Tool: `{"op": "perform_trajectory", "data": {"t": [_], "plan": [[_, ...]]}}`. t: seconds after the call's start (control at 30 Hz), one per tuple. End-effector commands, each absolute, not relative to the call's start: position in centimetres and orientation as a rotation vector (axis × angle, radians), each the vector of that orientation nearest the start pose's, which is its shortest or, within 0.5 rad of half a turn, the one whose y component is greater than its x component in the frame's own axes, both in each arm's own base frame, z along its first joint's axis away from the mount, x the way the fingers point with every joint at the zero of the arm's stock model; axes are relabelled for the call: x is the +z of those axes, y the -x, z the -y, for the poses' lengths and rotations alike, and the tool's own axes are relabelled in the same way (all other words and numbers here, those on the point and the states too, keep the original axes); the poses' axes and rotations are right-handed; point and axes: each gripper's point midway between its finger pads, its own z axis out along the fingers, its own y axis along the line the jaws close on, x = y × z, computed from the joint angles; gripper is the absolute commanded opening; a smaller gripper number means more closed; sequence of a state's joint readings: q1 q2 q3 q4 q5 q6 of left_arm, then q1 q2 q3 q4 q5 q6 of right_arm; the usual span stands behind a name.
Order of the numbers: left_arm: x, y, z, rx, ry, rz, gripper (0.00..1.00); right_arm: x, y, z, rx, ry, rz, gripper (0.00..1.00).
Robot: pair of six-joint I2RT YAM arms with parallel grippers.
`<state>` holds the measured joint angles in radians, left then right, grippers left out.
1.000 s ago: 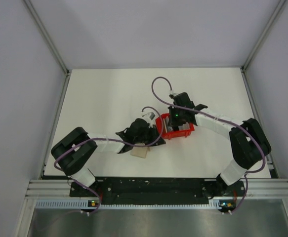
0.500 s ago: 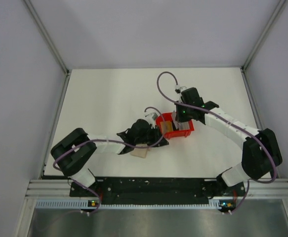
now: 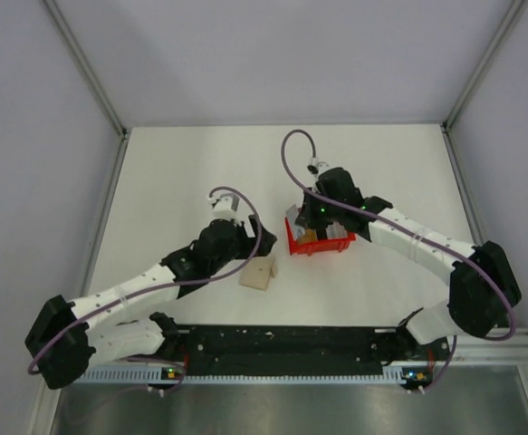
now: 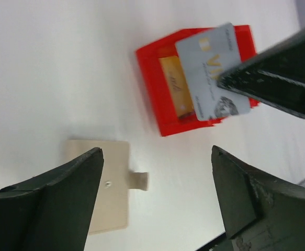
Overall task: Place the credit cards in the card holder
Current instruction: Pick up the credit card from the storage box, then open the card holder at the center of the board.
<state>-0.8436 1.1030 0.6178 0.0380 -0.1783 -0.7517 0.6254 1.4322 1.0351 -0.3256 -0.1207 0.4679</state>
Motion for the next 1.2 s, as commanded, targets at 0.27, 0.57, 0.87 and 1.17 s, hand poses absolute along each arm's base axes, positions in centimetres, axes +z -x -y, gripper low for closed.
{"op": "perform_trajectory", "data": {"t": [0.27, 0.57, 0.87, 1.17], "plan": [[9.0, -22.6, 16.4, -0.476, 0.216, -2.234, 0.98, 10.9, -28.2, -28.3, 0.661, 0.229, -2.408, 0.00], [7.7, -21.9, 17.3, -0.533, 0.186, -2.265, 0.98, 9.9, -27.3, -24.0, 0.509, 0.219, -2.413, 0.00], [6.9, -21.5, 18.3, -0.584, 0.135, -2.286, 0.98, 12.5, -26.8, -24.2, 0.664, 0.228, -2.360, 0.00], [5.1, -21.6, 14.9, -0.414, 0.229, -2.363, 0.98, 15.3, -23.7, -33.1, 0.899, 0.094, -2.242, 0.00]]}}
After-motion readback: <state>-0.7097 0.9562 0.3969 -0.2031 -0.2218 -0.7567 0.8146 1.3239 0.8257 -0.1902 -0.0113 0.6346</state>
